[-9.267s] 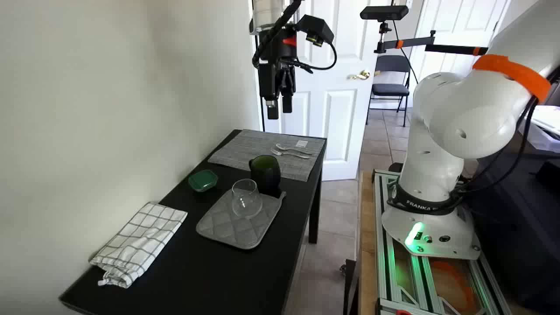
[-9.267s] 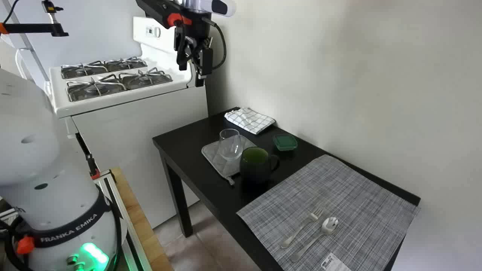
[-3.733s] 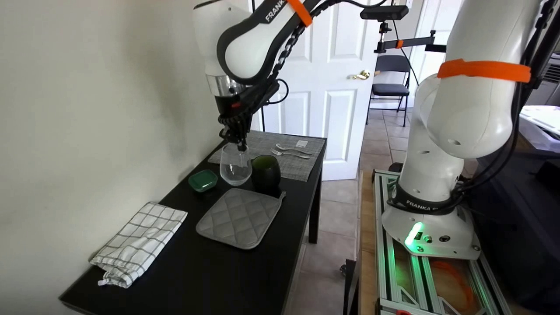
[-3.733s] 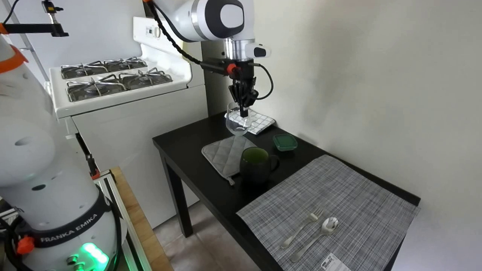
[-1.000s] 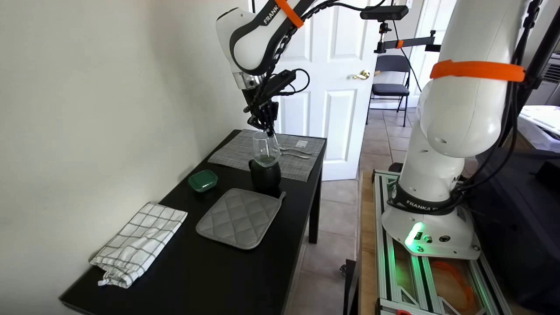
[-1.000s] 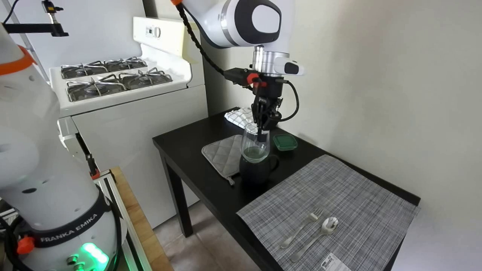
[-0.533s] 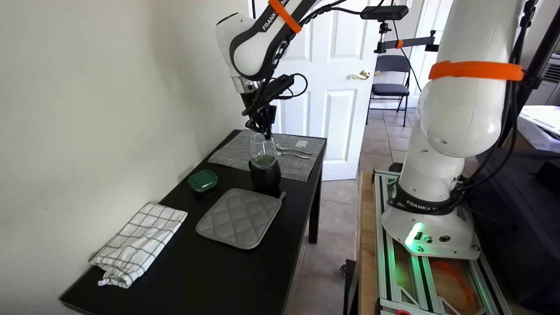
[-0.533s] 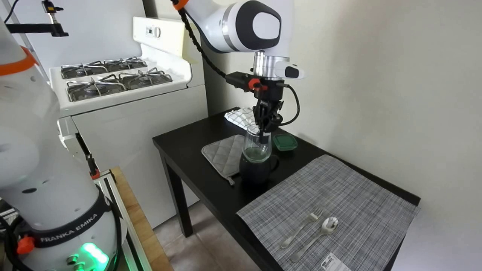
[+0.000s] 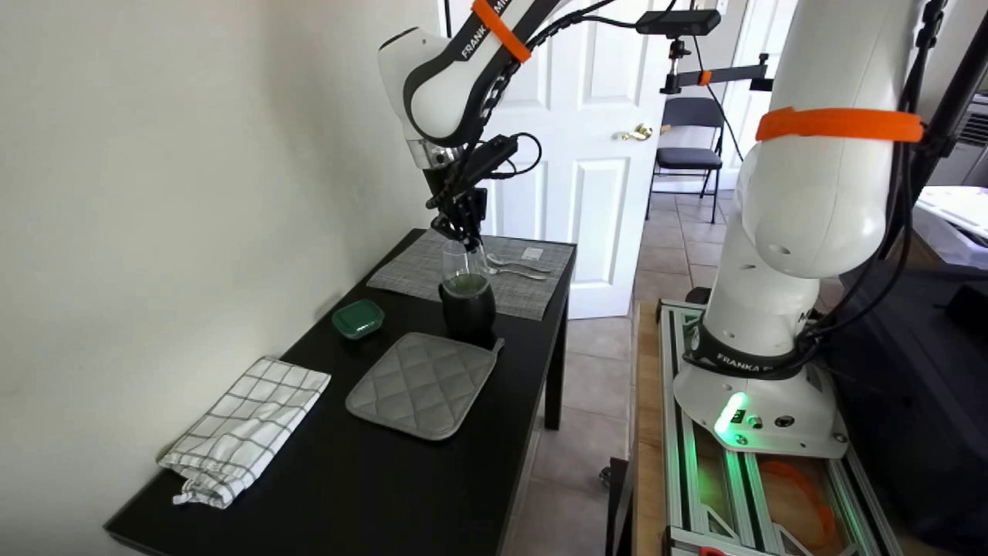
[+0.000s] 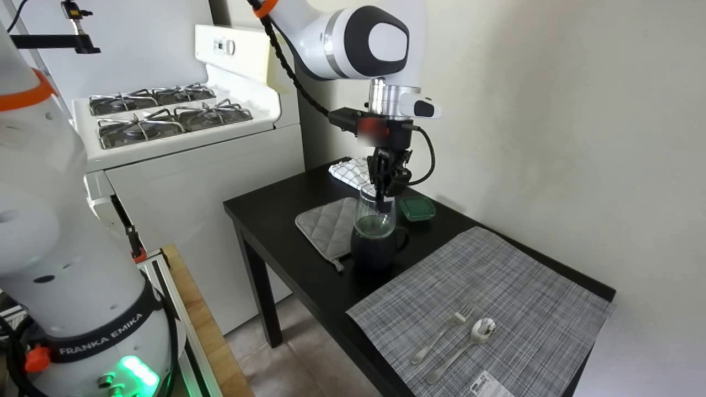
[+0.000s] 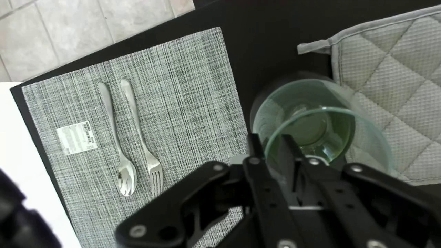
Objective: Put the glass cup on the back cup
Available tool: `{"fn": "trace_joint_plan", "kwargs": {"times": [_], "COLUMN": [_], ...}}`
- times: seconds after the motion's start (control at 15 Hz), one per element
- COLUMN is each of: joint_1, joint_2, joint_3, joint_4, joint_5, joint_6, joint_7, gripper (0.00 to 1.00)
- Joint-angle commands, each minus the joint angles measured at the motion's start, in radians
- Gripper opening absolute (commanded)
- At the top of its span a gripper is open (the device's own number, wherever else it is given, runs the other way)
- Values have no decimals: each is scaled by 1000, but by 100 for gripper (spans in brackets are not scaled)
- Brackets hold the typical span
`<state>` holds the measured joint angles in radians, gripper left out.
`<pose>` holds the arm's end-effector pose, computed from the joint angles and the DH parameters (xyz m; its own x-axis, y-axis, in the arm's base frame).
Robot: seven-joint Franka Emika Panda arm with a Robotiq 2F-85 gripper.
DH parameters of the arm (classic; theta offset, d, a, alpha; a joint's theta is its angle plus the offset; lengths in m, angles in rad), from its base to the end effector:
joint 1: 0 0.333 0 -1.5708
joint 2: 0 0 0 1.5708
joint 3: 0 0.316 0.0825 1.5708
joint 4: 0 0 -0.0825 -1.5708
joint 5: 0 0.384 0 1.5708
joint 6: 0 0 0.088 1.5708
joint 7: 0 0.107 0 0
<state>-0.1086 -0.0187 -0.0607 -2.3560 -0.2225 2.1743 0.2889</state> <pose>0.4722 -0.0892 0.3244 0.9396 -0.3206 -0.1201 -0.2933 -0.9348 0.2004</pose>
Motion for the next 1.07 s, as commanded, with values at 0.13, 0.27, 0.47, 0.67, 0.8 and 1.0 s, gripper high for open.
{"fn": "trace_joint_plan", "kwargs": {"times": [0.13, 0.27, 0.47, 0.67, 0.8, 1.0], "joint_1": [20, 24, 28, 27, 23, 13], "joint_2": [-20, -34, -76, -147, -195, -265], "joint_3": [2, 4, 11, 24, 35, 50], "joint_4": [-14, -13, -14, -15, -11, 2], "joint_5": [-17, -22, -29, -38, -42, -44], "joint_6": [14, 11, -4, -15, -23, -39], "joint_7": [32, 36, 43, 51, 60, 73], "gripper": [68, 81, 100, 100, 100, 100]}}
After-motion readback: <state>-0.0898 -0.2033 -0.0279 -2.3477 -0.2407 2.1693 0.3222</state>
